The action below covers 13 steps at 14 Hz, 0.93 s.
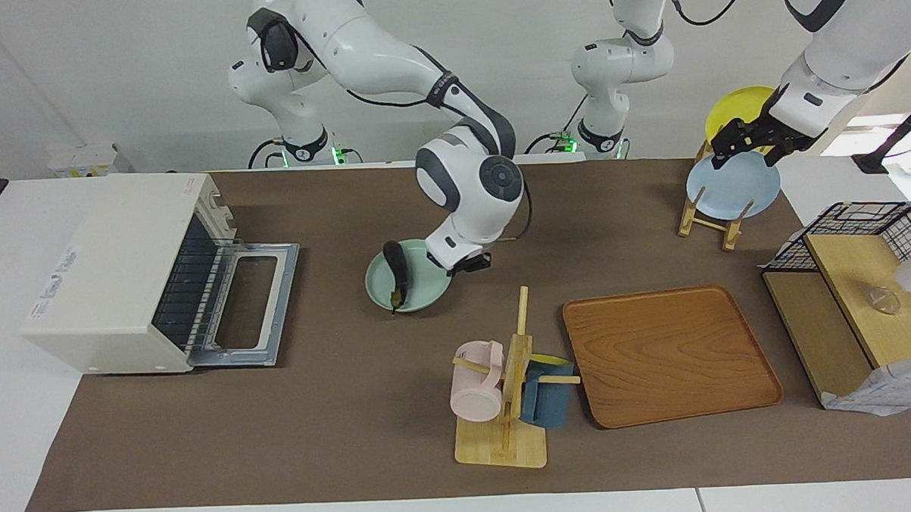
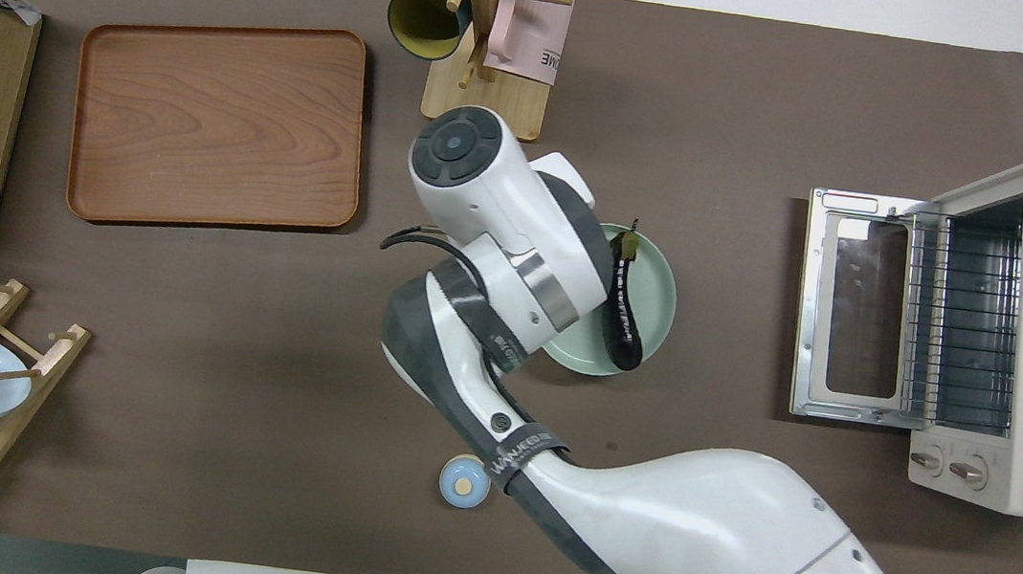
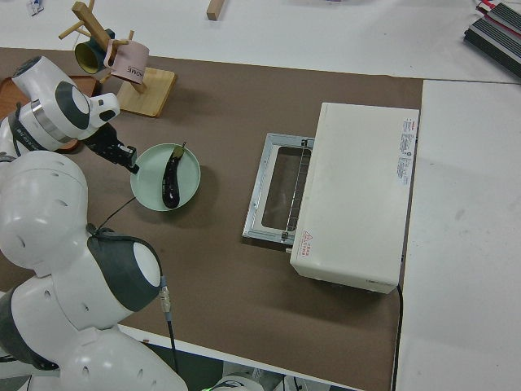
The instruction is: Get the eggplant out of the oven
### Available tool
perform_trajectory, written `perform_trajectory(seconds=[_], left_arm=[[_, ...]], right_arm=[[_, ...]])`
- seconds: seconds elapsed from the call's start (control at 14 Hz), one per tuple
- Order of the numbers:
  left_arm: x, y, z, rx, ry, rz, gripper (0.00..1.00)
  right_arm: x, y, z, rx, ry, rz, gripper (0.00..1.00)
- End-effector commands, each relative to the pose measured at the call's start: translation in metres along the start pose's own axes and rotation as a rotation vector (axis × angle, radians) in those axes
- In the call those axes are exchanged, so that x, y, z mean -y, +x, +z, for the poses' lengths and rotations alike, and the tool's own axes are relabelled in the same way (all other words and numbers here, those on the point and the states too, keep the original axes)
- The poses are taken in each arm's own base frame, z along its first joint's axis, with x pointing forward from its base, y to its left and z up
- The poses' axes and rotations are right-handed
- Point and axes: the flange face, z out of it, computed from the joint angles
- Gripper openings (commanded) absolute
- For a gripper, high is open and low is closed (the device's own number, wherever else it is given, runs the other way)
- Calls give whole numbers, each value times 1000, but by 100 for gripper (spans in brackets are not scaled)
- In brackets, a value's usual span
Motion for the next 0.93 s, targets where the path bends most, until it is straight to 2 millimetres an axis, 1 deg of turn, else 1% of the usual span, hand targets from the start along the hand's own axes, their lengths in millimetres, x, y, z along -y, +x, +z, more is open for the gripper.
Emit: perform_trajectory(seconds=[0.0, 0.07, 0.14, 0.21, 0.29, 0.36, 0.43, 0.5, 0.57, 0.64, 0.71, 0.79, 0.86], left_arm=[[0, -14, 4, 43, 8, -5, 100], [0, -23, 5, 74, 8, -7, 100], [0, -25, 3, 74, 10, -14, 100], [1, -26, 3, 73, 14, -27, 100], [-1, -27, 9, 72, 18, -82, 100], [-13, -31, 25, 47, 27, -114, 100], [-35, -40, 52, -1, 39, -94, 100], [-69, -50, 91, -53, 49, -31, 100], [-103, -52, 130, -86, 56, -16, 100], [-142, -52, 150, -126, 53, -26, 100], [-176, -43, 174, -129, 43, -51, 100], [-228, -35, 190, -176, 11, -76, 100], [-281, -30, 209, -222, -34, -123, 100]], right_arm=[[25, 16, -8, -4, 119, 26, 5], [32, 14, -10, -14, 146, 41, 8], [35, 12, -11, -19, 160, 75, 15], [38, 8, -13, -13, 157, 82, 33], [30, 10, -23, -17, 161, 88, 39], [4, 23, -43, -15, 164, 116, 43], [-34, 39, -68, -17, 171, 135, 44], [-71, 49, -84, -15, 170, 98, 43], [-122, 58, -89, 9, 148, 57, 37], [-170, 63, -77, 33, 133, 31, 30], [-193, 60, -64, 25, 135, -4, 22], [-216, 59, -36, 32, 123, -42, 13], [-247, 60, -4, 29, 128, -49, 8]])
